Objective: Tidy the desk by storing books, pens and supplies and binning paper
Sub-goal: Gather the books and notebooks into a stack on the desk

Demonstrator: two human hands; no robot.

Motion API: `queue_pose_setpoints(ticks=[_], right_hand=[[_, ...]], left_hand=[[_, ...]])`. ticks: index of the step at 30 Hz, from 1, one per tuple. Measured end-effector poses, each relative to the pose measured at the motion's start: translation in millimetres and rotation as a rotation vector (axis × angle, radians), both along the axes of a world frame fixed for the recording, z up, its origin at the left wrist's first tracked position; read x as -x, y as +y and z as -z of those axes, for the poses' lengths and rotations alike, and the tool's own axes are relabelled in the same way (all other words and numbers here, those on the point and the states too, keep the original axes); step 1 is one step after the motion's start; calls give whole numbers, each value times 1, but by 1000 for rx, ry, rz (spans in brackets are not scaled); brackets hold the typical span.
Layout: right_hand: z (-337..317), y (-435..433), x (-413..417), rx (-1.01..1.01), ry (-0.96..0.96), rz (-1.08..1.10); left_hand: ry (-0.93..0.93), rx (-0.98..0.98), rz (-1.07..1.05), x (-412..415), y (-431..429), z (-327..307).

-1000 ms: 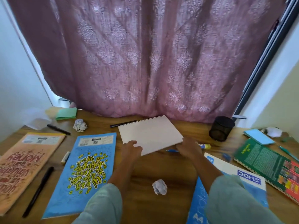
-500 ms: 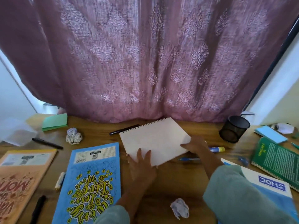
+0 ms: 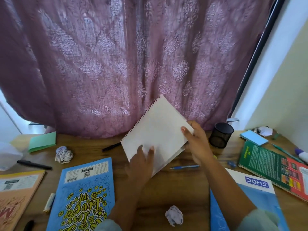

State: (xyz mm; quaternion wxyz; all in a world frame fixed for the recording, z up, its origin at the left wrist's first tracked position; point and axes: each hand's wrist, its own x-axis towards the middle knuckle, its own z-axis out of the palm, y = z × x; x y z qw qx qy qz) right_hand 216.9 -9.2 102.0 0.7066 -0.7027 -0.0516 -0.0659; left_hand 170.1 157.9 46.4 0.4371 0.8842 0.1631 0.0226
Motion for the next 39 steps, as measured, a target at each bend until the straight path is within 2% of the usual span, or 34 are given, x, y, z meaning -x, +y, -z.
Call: queue_pose_setpoints(ticks=[4, 7, 9, 11, 13, 14, 16, 20, 22, 24, 26, 29, 33, 36, 39], right_hand=[[-50, -28, 43, 108, -402, -71], [-72, -53, 76, 333, -687, -84], [-71, -75, 95, 498, -816, -88], [-62, -103, 110, 600, -871, -94], [-46, -131, 126, 580, -776, -40], [-36, -144, 135, 497, -666, -2], [-16, -164, 150, 171, -415, 95], [29, -216, 175, -715, 115, 328], [52, -238, 193, -869, 293, 278], [66, -252, 212, -739, 455, 210], [70, -257, 230, -511, 521, 172], [82, -258, 246, -61, 542, 332], [115, -258, 256, 147, 526, 379], [120, -253, 257, 223, 511, 342], [116, -247, 251, 337, 496, 326]], left_hand=[[-243, 750, -53, 8, -15, -79], [-215, 1213, 69, 28, -21, -119], [-259, 1410, 88, 44, -23, -133], [-248, 1482, 116, 63, -31, -141], [-171, 1408, 181, 78, -47, -144], [-113, 1353, 183, 83, -55, -141], [-44, 1257, 180, 89, -77, -130], [18, 1163, 127, 99, -128, -93], [86, 1114, 142, 106, -151, -69], [156, 1029, 176, 111, -171, -41], [218, 903, 196, 113, -187, -12], [299, 646, 177, 121, -204, 17], [157, 330, 204, 139, -216, 38], [49, 73, 245, 143, -219, 52], [60, -130, 265, 144, -215, 66]])
